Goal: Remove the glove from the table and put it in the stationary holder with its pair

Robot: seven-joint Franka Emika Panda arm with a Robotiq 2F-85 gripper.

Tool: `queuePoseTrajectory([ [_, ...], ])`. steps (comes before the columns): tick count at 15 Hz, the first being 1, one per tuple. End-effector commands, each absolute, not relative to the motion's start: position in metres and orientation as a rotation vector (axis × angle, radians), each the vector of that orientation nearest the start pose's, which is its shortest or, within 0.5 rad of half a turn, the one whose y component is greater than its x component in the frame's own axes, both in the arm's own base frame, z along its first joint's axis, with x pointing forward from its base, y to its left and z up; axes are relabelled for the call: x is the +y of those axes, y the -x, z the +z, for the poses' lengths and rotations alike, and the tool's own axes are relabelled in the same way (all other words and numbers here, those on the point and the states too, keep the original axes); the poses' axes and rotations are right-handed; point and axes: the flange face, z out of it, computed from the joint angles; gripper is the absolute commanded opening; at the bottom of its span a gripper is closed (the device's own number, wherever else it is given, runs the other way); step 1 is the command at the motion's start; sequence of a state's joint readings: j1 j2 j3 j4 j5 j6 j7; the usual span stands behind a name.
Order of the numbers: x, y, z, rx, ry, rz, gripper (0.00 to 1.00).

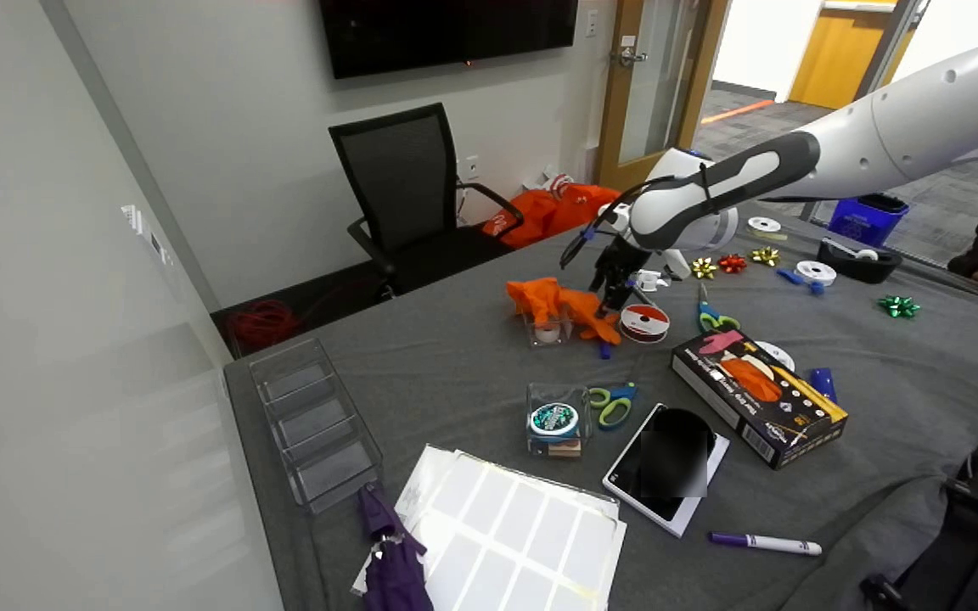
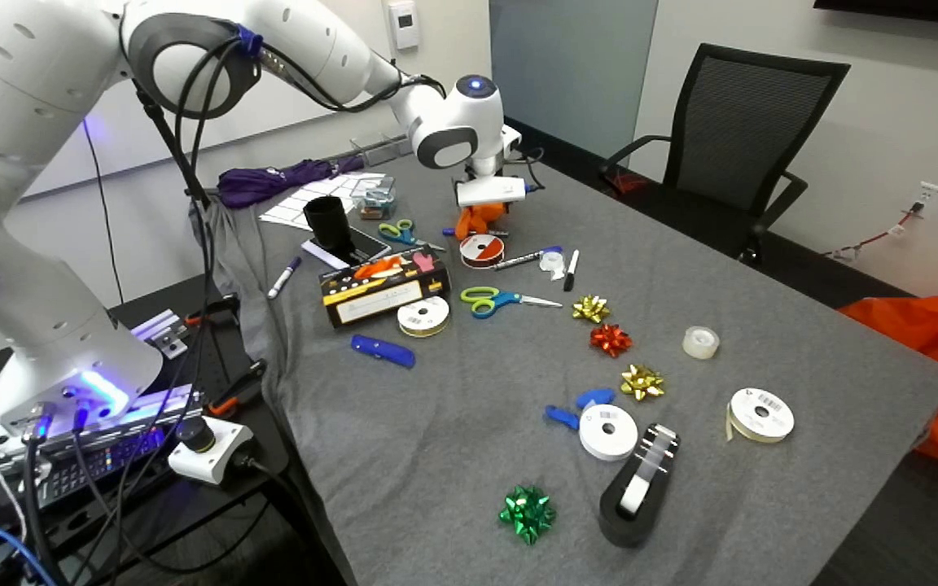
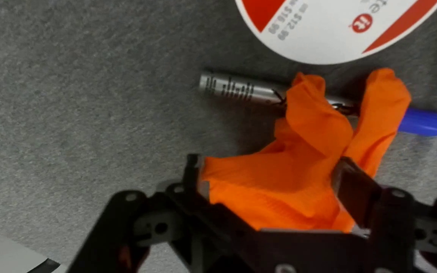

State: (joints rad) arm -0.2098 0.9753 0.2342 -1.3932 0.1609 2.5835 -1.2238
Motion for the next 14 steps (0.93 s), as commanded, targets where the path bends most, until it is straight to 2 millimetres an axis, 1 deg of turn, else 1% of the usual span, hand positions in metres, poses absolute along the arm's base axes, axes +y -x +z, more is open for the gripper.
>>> queuePoseTrajectory([
  [1,-0.027,-0.751,0.142,-1.427,2.602,-0.598,0.58],
  [5,-0.026,-0.752,0.143,-1.405,2.584,-0.604,0.29],
  [7,-0.025,-0.751,0.151,-1.389,2.567,-0.605,0.15],
  [9,-0.023,-0.747,0.169,-1.367,2.526,-0.612,0.01],
  [11,-0.019,-0.745,0.187,-1.342,2.481,-0.630,0.00],
  [14,-0.015,-0.741,0.230,-1.298,2.386,-0.653,0.01],
])
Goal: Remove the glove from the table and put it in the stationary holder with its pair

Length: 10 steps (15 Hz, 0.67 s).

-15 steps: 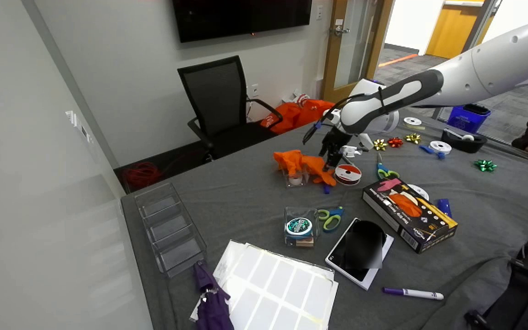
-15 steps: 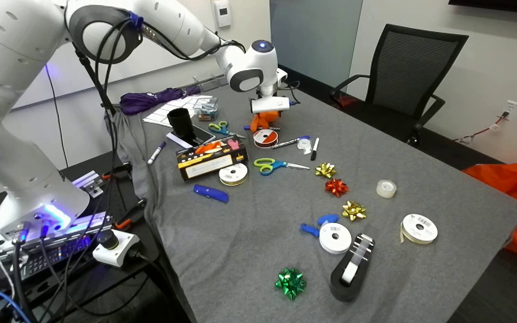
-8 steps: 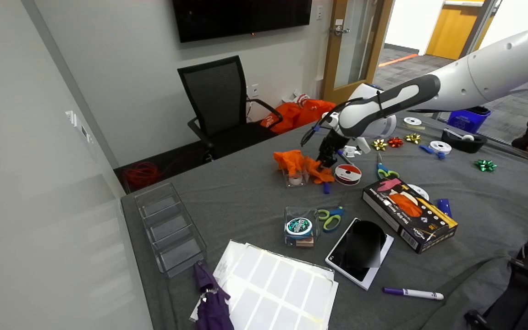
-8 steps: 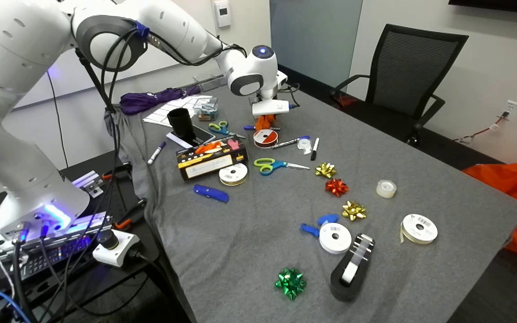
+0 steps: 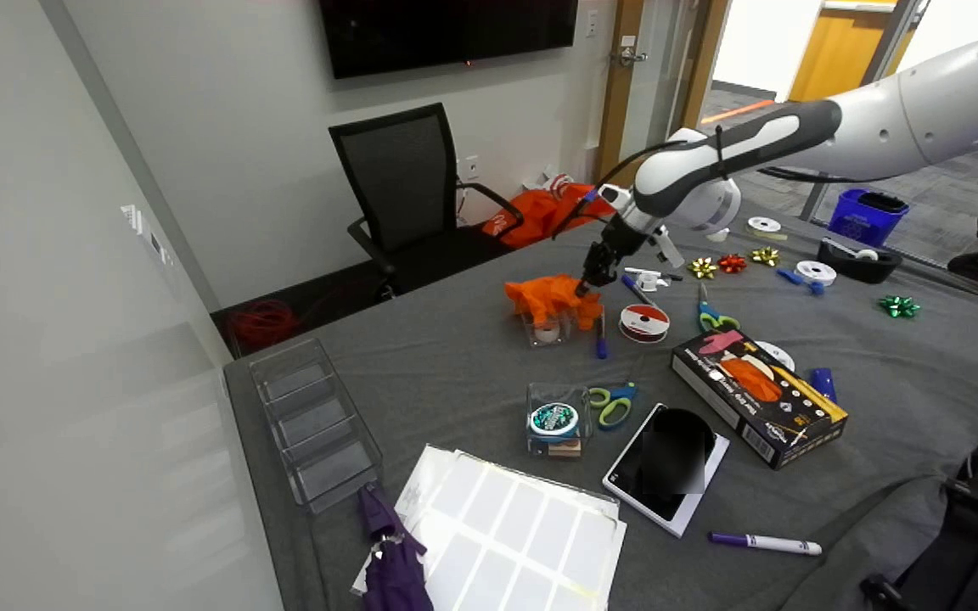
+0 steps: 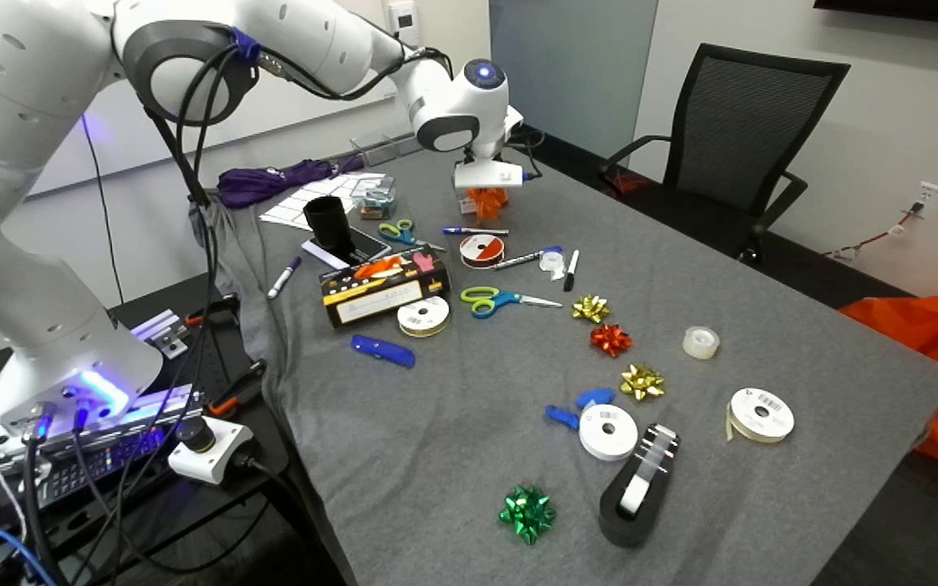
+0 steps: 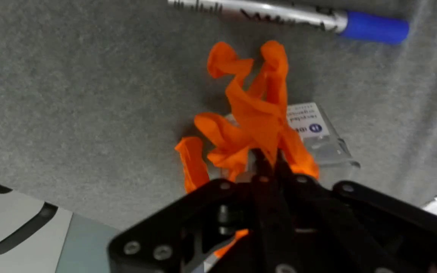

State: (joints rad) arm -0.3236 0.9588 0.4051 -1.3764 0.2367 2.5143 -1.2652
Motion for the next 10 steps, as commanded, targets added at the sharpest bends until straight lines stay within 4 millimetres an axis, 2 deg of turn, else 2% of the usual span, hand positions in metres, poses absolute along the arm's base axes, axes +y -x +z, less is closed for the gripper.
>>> queuePoseTrajectory([
  [1,-0.014,-0.740,0.244,-1.280,2.363,-0.656,0.01],
  [4,-0.016,-0.737,0.279,-1.235,2.319,-0.650,0.01],
  [6,-0.014,-0.737,0.290,-1.212,2.313,-0.654,0.01],
  [8,-0.008,-0.741,0.286,-1.180,2.363,-0.640,0.01],
  [10,-0.002,-0.747,0.271,-1.168,2.422,-0.636,0.01],
])
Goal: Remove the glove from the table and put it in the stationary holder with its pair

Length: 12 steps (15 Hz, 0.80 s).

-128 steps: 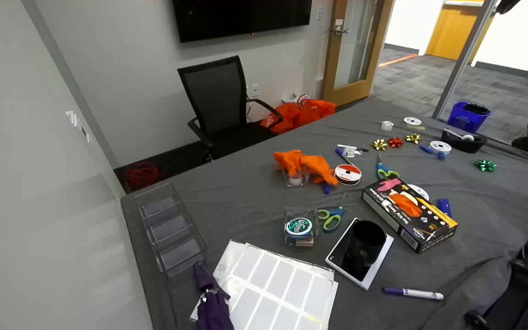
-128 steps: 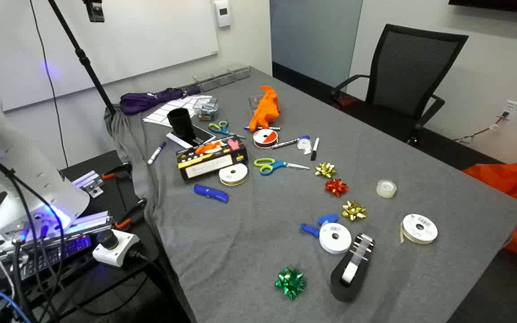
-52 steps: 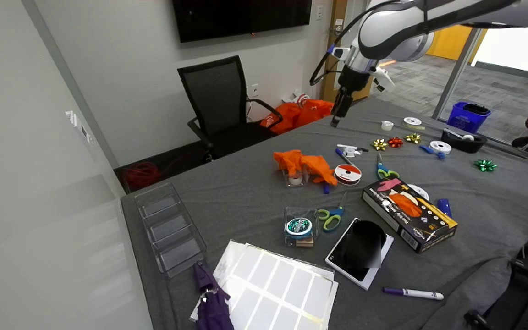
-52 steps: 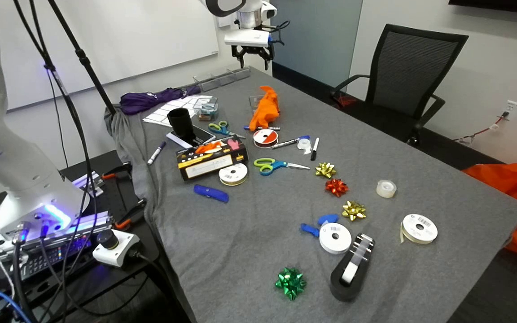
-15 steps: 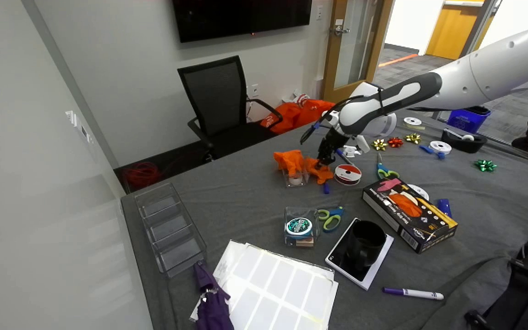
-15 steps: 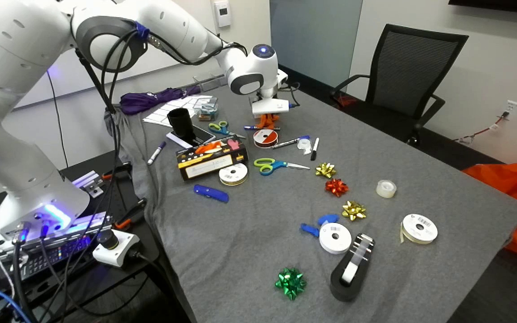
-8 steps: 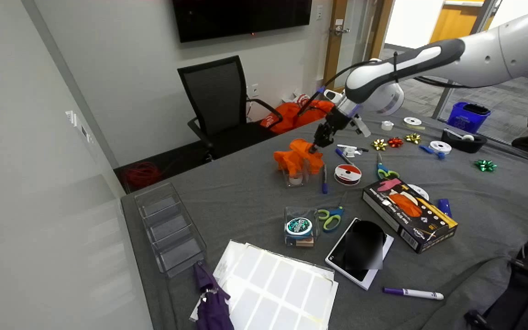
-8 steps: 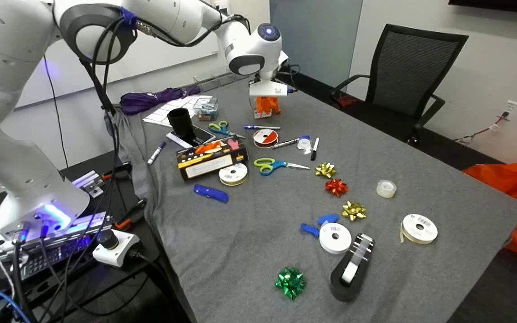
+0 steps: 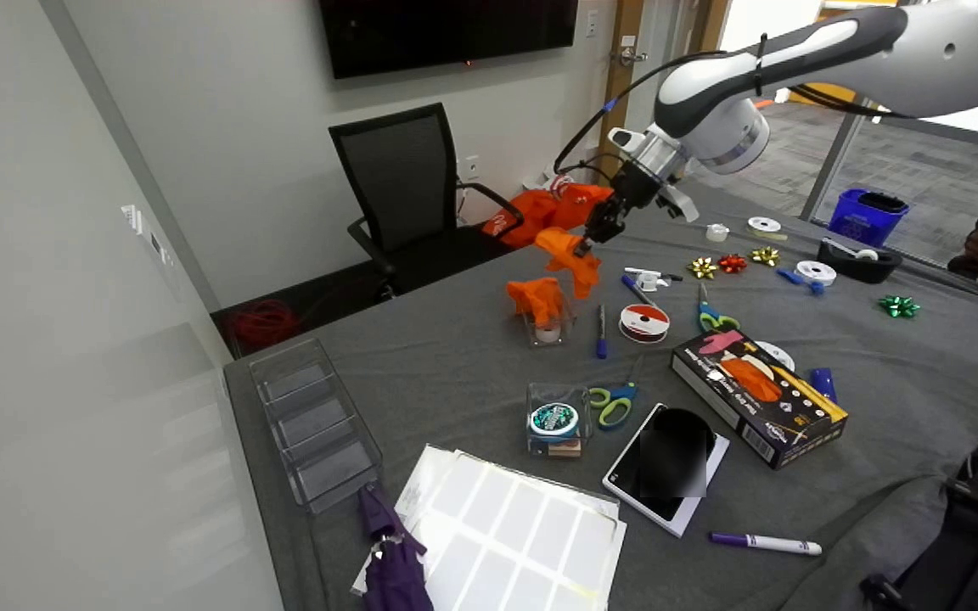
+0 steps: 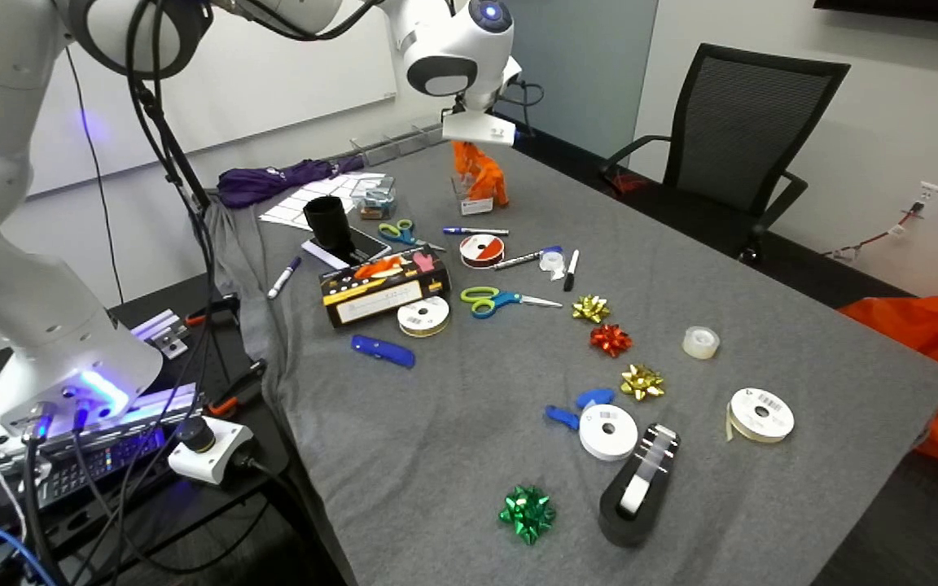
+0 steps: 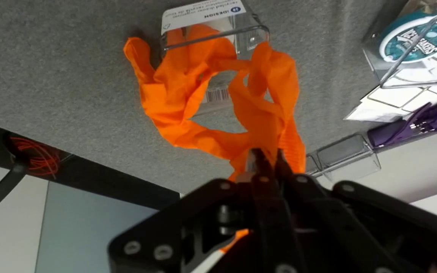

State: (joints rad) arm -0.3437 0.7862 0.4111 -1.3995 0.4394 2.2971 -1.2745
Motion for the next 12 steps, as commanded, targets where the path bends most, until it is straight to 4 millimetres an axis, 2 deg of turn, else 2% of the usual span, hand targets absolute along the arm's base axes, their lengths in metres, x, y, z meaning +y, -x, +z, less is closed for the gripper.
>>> queuePoseTrajectory([
  [1,0.001,-0.748,0.264,-1.161,2.448,-0.623,0.01],
  [9,0.033,-0.755,0.188,-1.086,2.587,-0.545,0.01],
  [12,0.038,-0.760,0.171,-1.043,2.645,-0.573,0.01],
])
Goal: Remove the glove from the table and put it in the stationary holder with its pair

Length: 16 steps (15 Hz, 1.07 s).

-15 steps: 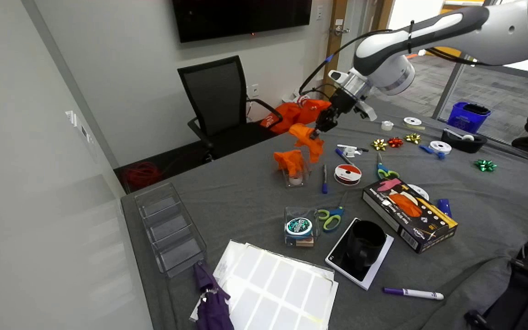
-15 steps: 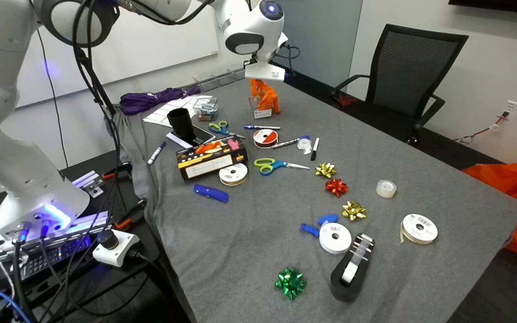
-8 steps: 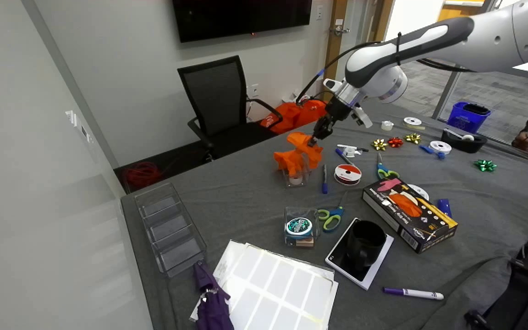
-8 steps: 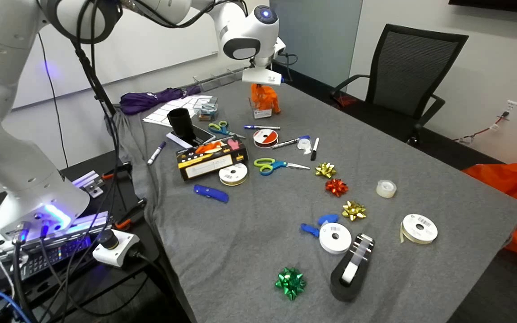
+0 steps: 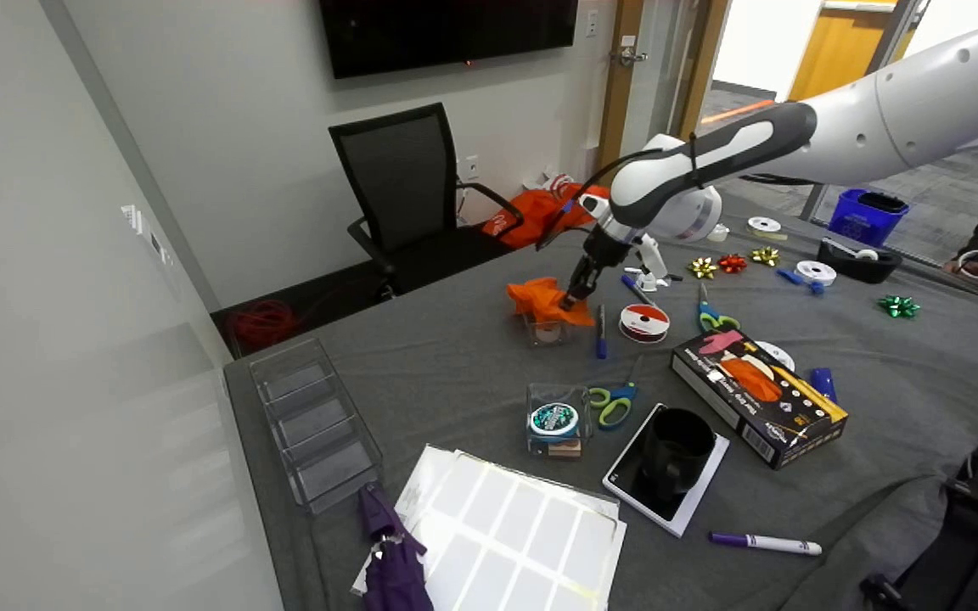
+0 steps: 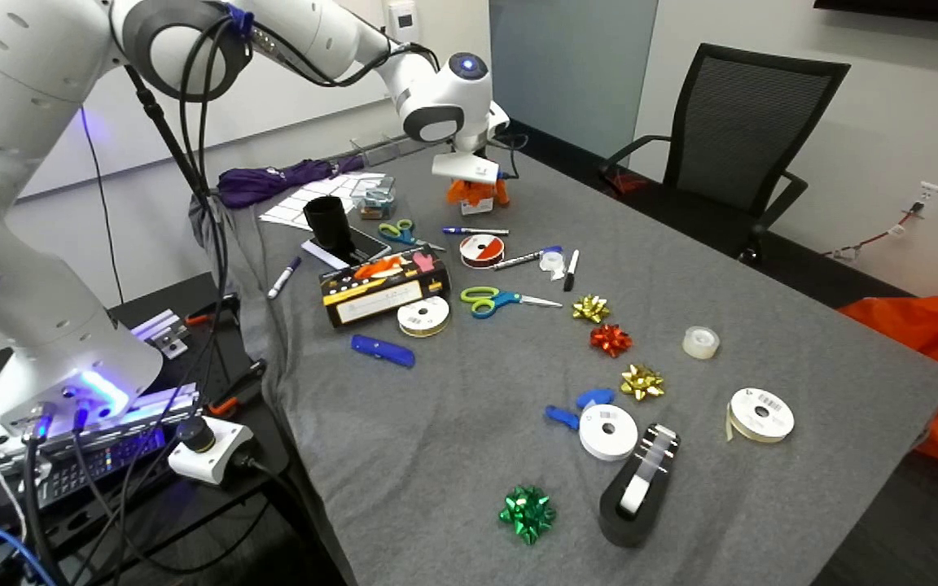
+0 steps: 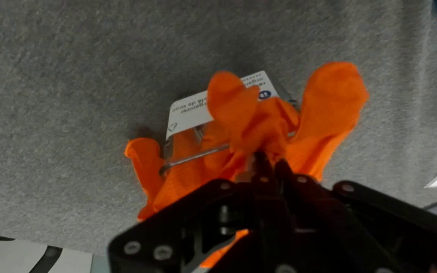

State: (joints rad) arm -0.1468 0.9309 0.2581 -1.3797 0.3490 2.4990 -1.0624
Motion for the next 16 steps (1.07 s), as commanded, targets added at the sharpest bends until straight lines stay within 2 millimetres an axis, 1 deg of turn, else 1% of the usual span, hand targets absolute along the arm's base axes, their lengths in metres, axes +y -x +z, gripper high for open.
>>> queuePoseTrajectory([
  [1,0.040,-0.762,0.168,-1.028,2.665,-0.588,0.01],
  [4,0.041,-0.768,0.162,-1.003,2.745,-0.643,0.01],
  [6,0.040,-0.770,0.156,-1.003,2.812,-0.643,0.01],
  [9,0.039,-0.770,0.146,-1.002,2.904,-0.577,0.01],
  [11,0.040,-0.771,0.143,-1.001,2.933,-0.547,0.01],
  [12,0.041,-0.771,0.144,-1.002,2.941,-0.537,0.29],
  [13,0.042,-0.771,0.145,-1.005,2.939,-0.545,0.30],
  [16,0.049,-0.771,0.155,-1.021,2.910,-0.580,0.49],
])
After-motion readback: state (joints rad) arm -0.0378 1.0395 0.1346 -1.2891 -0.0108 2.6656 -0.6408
